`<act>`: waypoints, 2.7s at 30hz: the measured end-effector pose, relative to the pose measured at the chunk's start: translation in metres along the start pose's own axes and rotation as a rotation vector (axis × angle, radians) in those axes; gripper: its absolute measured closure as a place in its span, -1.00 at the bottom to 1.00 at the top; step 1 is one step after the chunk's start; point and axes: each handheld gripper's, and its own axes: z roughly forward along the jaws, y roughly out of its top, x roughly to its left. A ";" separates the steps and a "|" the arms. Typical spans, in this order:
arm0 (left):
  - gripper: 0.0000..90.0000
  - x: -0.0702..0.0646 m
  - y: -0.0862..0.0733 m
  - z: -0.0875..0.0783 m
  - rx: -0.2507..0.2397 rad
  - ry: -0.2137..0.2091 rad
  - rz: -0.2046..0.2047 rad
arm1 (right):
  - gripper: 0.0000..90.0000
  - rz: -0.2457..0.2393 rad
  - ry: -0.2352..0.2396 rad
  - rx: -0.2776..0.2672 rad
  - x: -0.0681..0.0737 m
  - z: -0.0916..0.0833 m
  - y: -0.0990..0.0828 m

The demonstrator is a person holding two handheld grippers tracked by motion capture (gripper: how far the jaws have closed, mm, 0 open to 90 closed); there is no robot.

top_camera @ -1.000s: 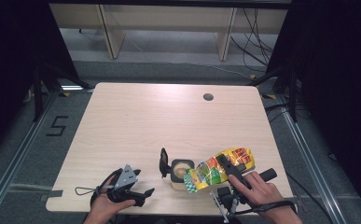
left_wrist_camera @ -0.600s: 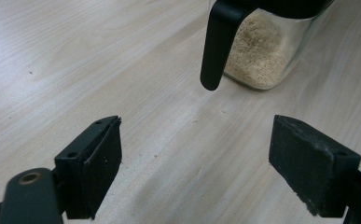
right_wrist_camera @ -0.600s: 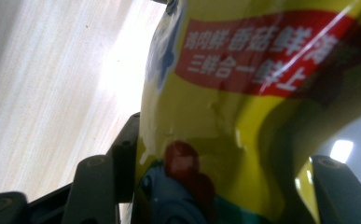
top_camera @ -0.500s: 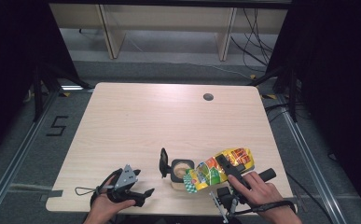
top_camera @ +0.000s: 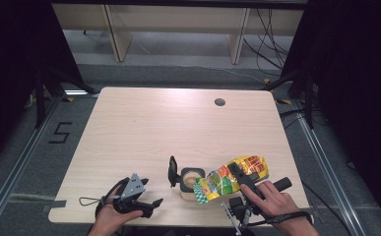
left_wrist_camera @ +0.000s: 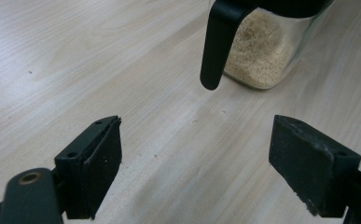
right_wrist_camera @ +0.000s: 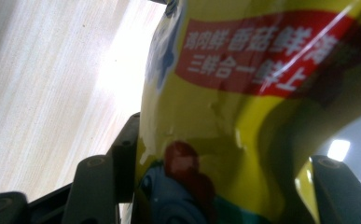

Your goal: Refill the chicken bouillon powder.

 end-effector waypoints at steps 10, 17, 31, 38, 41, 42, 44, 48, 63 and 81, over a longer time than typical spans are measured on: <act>-0.63 -0.001 -0.001 0.001 -0.010 0.002 -0.016 | -0.02 -0.020 -0.007 -0.021 -0.001 0.003 0.001; -0.63 -0.001 -0.001 0.001 -0.004 0.003 -0.008 | -0.02 0.028 -0.003 -0.010 0.002 0.000 0.002; -0.63 -0.001 0.000 0.001 -0.018 0.000 -0.018 | -0.02 -0.001 0.012 -0.035 0.000 0.000 0.007; -0.63 0.000 0.000 0.000 0.000 0.004 -0.002 | -0.01 -0.017 0.008 -0.030 -0.001 0.000 0.004; -0.63 0.001 0.000 0.001 0.009 0.007 0.018 | 0.00 -0.031 -0.001 -0.052 0.000 0.002 0.004; -0.63 0.000 -0.001 0.001 -0.004 0.002 0.001 | 0.00 -0.029 -0.005 -0.048 0.000 0.002 0.004; -0.63 0.000 0.000 0.000 0.004 -0.001 0.006 | 0.00 -0.003 -0.009 -0.043 0.000 0.000 0.004; -0.63 0.000 -0.001 0.002 -0.001 0.004 -0.010 | 0.00 0.000 -0.003 -0.026 0.002 0.000 0.004; -0.63 0.000 0.000 0.001 -0.003 -0.002 -0.007 | 0.01 -0.059 -0.029 0.005 0.002 0.001 0.006; -0.63 0.001 0.000 0.000 0.008 -0.003 0.016 | 0.01 -0.058 -0.028 -0.006 0.002 0.003 0.004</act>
